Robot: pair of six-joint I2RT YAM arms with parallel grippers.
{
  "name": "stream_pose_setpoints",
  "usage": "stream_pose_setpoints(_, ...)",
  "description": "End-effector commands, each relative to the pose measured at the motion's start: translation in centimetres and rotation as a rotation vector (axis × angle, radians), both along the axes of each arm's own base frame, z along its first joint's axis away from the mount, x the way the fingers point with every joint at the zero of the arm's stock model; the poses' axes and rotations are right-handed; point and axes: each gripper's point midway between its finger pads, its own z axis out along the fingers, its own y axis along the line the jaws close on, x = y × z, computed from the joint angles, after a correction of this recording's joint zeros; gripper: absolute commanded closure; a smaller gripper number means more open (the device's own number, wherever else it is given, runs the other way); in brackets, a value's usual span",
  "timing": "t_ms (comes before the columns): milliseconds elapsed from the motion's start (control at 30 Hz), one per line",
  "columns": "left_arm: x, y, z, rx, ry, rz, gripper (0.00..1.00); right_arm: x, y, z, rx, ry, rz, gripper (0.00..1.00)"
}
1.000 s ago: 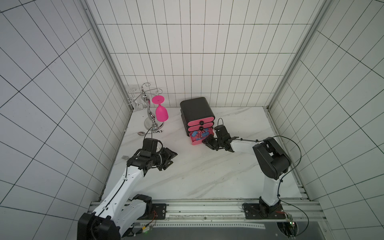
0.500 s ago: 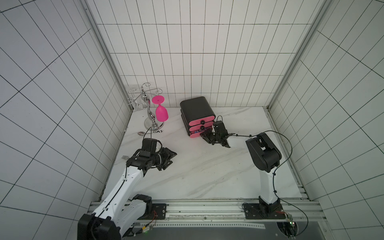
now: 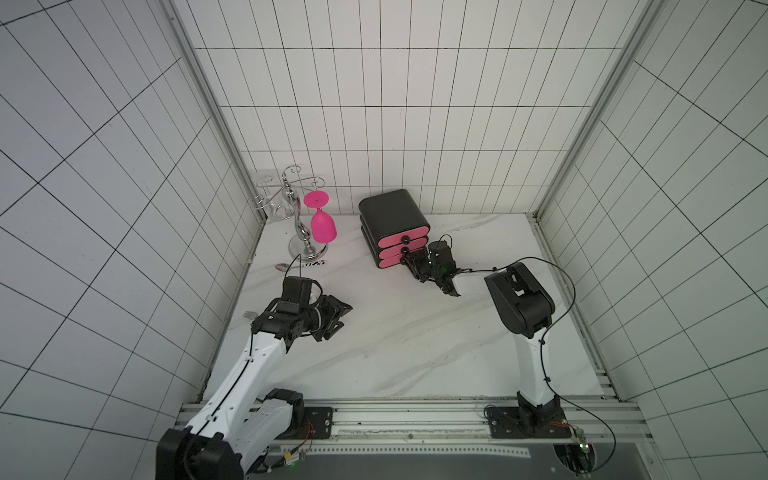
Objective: Put the binder clips in the drawer according to color
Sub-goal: Close the drawer in the storage box.
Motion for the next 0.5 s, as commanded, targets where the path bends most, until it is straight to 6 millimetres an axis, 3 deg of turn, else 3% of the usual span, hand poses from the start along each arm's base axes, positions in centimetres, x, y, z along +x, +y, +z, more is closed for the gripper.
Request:
stream_pose_setpoints(0, 0.3, 0.1, 1.0, 0.008, -0.037, -0.009, 0.43, 1.4, -0.6, 1.3, 0.040, -0.041, -0.053, 0.57)
stream_pose_setpoints(167, 0.8, 1.0, 2.0, 0.068, -0.087, 0.002, 0.39, -1.5, -2.6, 2.3, -0.025, -0.050, -0.036, 0.45)
stream_pose_setpoints(300, 2.2, 2.3, 4.5, 0.164, -0.193, 0.020, 0.31, -4.8, -4.6, 4.2, -0.125, -0.082, 0.036, 0.30)
stream_pose_setpoints(400, 3.7, 4.0, 7.2, 0.275, -0.310, 0.057, 0.18, -7.5, -7.2, 6.4, -0.308, -0.119, 0.111, 0.22)
stream_pose_setpoints(467, 4.7, 5.5, 9.0, 0.365, -0.393, 0.100, 0.13, -9.2, -10.0, 8.1, -0.493, -0.140, 0.139, 0.19)
